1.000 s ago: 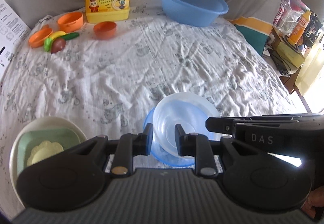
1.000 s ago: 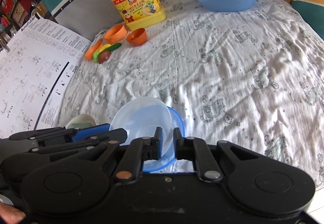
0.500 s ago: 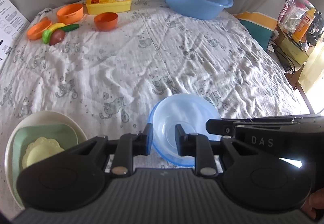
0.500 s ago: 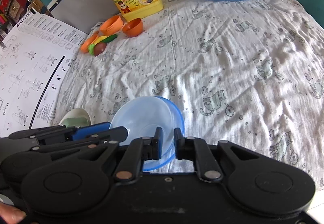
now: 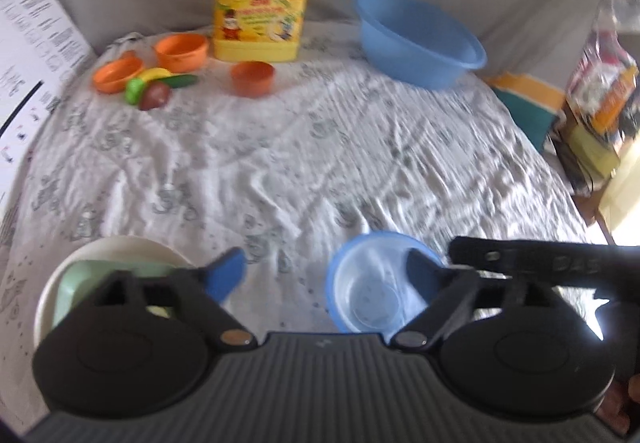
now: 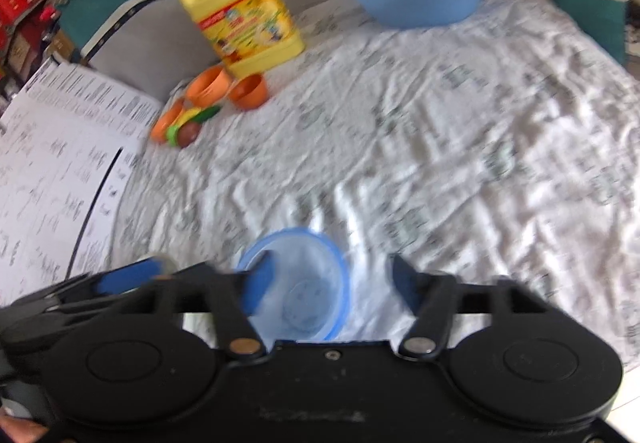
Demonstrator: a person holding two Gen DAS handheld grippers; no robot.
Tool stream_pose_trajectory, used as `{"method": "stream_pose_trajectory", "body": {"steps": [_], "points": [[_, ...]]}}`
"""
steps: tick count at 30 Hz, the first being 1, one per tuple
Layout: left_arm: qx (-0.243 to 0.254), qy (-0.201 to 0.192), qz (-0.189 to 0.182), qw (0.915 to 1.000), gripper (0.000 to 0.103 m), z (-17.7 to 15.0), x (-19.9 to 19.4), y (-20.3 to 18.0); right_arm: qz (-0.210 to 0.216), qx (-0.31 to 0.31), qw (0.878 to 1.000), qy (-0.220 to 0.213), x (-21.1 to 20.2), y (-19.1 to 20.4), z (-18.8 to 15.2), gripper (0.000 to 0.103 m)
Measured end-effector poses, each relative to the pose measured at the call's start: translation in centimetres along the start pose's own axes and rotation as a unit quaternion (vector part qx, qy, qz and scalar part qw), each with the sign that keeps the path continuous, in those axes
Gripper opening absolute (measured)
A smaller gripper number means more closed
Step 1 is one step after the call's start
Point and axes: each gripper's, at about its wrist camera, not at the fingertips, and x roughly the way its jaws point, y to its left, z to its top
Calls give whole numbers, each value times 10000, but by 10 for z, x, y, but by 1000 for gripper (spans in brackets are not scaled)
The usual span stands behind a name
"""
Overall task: Organize plates and bowls
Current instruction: 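Open the right gripper to release the clear bowl and withdraw, then move the open right gripper to the small orange bowl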
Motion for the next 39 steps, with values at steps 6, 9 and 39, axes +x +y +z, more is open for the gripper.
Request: {"method": "stream_pose_trajectory", "body": {"steps": [6, 9, 39], "points": [[-114, 22, 153, 9998, 102, -6, -7, 17, -157, 72, 9998, -116, -6, -10, 0, 103], [-161, 69, 179, 9997, 102, -10, -6, 23, -233, 56, 9997, -88, -5, -13, -2, 103], [-23, -191, 612, 9979, 103, 49, 5, 58, -116, -647, 9978, -74, 34, 43, 55, 103]]}}
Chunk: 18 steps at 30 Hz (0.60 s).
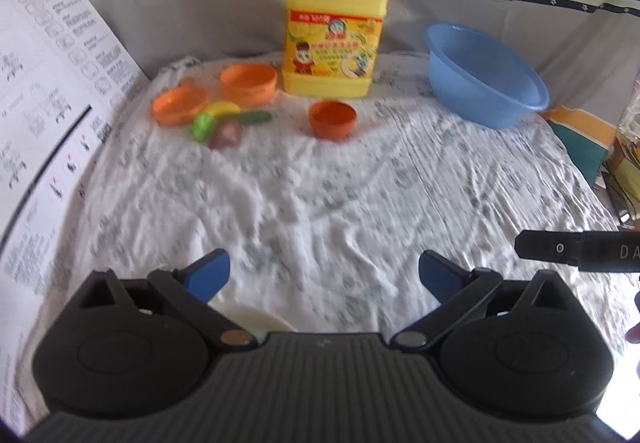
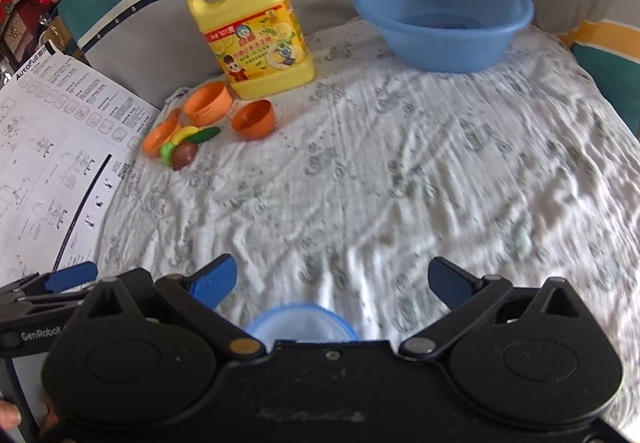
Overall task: Organize plates and bowls
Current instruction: 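Move the open right gripper to the small orange bowl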
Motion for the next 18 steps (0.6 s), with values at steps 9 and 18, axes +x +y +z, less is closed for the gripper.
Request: {"method": "stream_pose_trajectory", "body": {"steps": [9, 18], "points": [[-50, -160, 158, 9997, 103, 53, 32, 18, 88, -115, 9999, -53, 34, 23, 49, 103], [-257, -146, 309, 9991, 103, 98, 95, 34, 112, -19, 9999, -13, 93, 36, 102, 103]]}}
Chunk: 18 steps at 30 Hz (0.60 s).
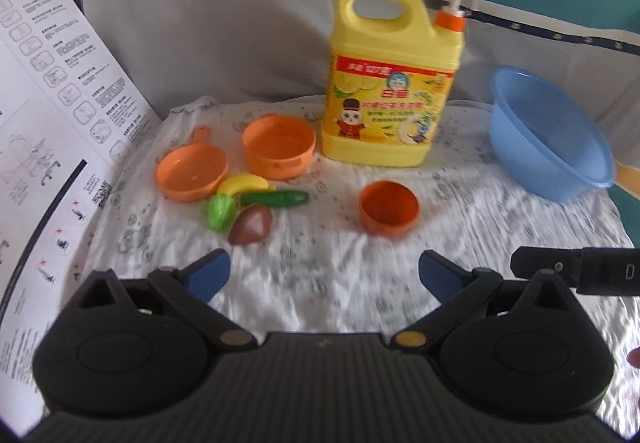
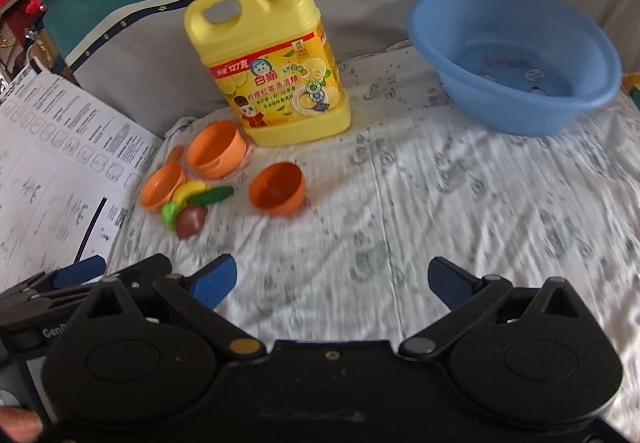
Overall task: Organize plates and bowls
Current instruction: 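Move the open right gripper to the small orange bowl, then grasp the small orange bowl rim with the right gripper and lift it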
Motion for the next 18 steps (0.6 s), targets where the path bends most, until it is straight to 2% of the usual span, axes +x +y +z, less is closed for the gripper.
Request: {"method": "stream_pose_trajectory", "body": {"steps": [4, 5, 11, 17, 18], "points": [[-23, 116, 27, 9999, 103, 9, 33, 2, 6, 104, 9999, 27, 29, 1, 17, 103], [-19, 139, 27, 9999, 103, 11, 40, 2, 19, 137, 9999, 29, 36, 0, 20, 99], [15, 199, -103, 9997, 91, 24, 80, -3, 260, 401, 9987, 156, 76, 0, 45, 73], [-77, 400, -270, 9988, 72, 34, 111, -10, 401, 430, 9977, 351, 110, 4, 55, 40], [-64, 431, -305, 9986, 68, 34, 115, -11, 417, 438, 9975, 377, 114, 5, 56, 37]]}}
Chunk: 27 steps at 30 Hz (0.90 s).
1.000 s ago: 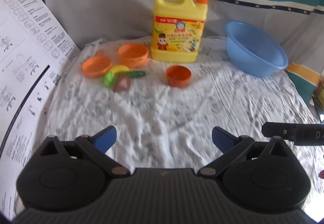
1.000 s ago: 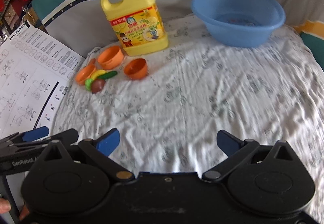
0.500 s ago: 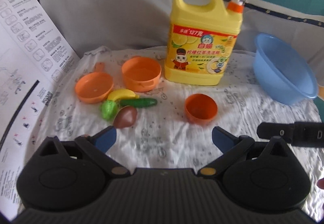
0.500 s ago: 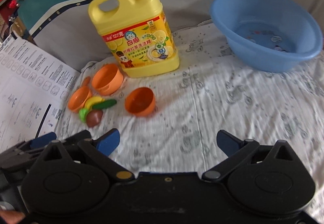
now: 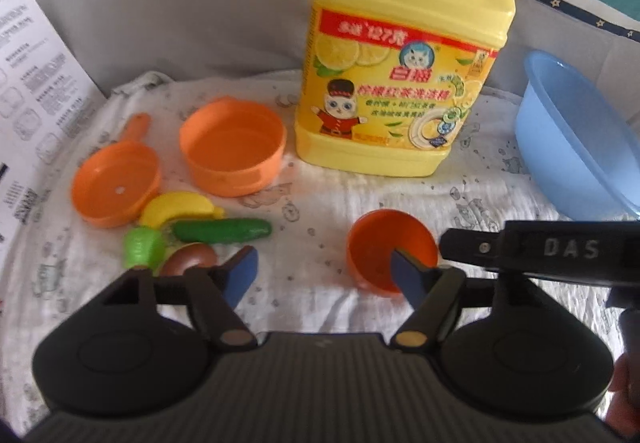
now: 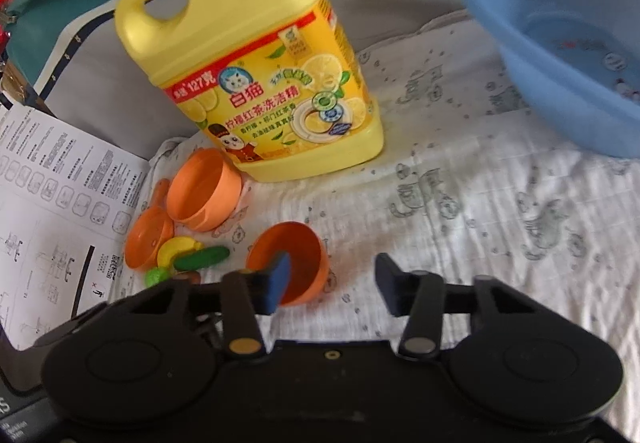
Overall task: Organize plates and bowls
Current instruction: 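Grasp the small orange bowl rim with the right gripper and lift it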
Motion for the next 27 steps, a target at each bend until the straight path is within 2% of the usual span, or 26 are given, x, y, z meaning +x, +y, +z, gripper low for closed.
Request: {"method": "stream_pose_trajectory", "body": {"steps": [3, 5, 6, 10, 18, 27], "points": [[9, 93, -101, 9999, 55, 0, 10, -2, 29, -31, 10000, 81, 12, 2, 2, 26], [10, 161, -169, 9997, 42, -1, 15, -2, 67, -53, 9999, 130, 18, 3, 1, 18], [15, 199, -195, 9996, 32, -2, 17, -2, 76, -64, 9998, 151, 21, 4, 0, 13], [67, 287, -291, 9991, 12, -3, 23, -4, 99, -53, 9997, 231, 29, 6, -2, 8], [185, 292, -280, 9990, 11, -6, 16, -5, 90, -55, 9996, 250, 27, 9, -5, 7], [279, 195, -363, 9988, 11, -18, -22, -12, 190, 45, 9994, 274, -10, 7, -21, 7]]}}
